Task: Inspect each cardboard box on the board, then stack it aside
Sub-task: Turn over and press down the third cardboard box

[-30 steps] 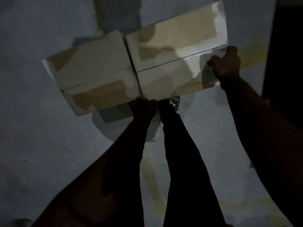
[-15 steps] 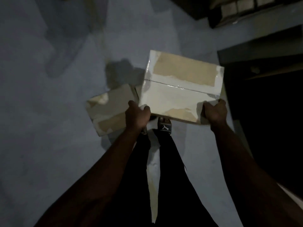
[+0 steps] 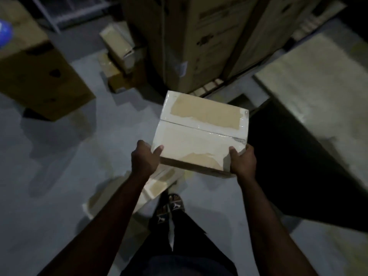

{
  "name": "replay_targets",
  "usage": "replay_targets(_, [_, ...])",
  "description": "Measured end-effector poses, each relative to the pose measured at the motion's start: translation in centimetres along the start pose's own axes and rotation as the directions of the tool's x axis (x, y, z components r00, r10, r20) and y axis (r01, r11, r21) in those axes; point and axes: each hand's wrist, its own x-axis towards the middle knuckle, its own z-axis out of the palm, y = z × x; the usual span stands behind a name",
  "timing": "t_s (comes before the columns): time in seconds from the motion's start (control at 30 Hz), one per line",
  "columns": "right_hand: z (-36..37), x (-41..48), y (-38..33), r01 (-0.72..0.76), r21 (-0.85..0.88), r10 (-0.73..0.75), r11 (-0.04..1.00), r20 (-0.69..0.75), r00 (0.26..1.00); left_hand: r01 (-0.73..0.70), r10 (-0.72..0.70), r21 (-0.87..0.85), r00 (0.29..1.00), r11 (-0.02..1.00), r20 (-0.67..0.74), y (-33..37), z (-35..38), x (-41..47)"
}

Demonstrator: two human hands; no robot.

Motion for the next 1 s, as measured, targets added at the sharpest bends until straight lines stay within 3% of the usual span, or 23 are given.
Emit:
replay_targets(0.17, [-8.4, -1.4, -0.7, -0.012, 0.045, 0.018, 0.999, -0.147, 0.989, -0.209, 0.207, -0.001, 0.966, 0.978, 0.157, 7.2, 1.7, -1.7])
replay_targets(0.43, [-20.0, 1.7, 2.8, -0.048, 0.181, 0.113, 0.982, -0.373, 0.921, -0.41, 0.43, -0.129, 0.855, 0.903, 0.29, 19.8, 10.4, -3.7])
replay_targets(0.83, [-30.8, 11.2, 8.1, -0.115, 0.333, 0.267, 0.936, -0.458, 0.848, -0.576, 0.565, -0.088, 0.742, 0.813, 0.361, 34.8, 23.6, -6.5])
replay_targets(1.0, [-32.8, 14.2, 8.6, -0.13, 0.354, 0.298, 0.926, -0.478, 0.826, -0.589, 0.569, -0.068, 0.736, 0.805, 0.368, 38.3, 26.8, -6.6])
